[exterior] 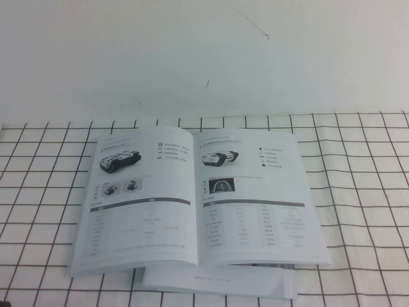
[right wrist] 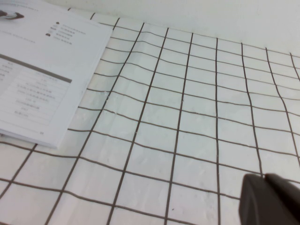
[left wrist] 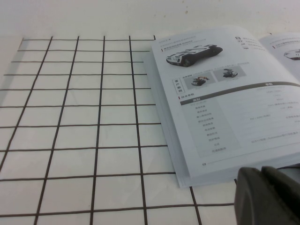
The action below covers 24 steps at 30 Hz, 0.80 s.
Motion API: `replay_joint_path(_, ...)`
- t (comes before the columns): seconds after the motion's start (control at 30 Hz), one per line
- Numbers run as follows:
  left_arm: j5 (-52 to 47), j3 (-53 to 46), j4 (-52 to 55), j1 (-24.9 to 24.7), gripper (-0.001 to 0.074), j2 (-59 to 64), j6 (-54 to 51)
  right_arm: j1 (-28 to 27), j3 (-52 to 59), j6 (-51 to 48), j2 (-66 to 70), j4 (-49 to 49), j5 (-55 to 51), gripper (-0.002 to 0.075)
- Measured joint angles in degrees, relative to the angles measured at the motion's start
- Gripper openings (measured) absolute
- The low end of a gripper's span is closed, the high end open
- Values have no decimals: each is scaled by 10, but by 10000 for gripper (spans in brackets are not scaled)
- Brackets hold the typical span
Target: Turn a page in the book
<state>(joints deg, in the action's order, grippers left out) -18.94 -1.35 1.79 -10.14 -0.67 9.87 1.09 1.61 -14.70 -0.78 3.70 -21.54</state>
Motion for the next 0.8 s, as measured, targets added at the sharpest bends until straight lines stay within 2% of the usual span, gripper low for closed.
replay_joint_path(0.8, 0, 0, 0, 0, -2, 0, 0, 0, 0, 0, 0, 0, 0, -1)
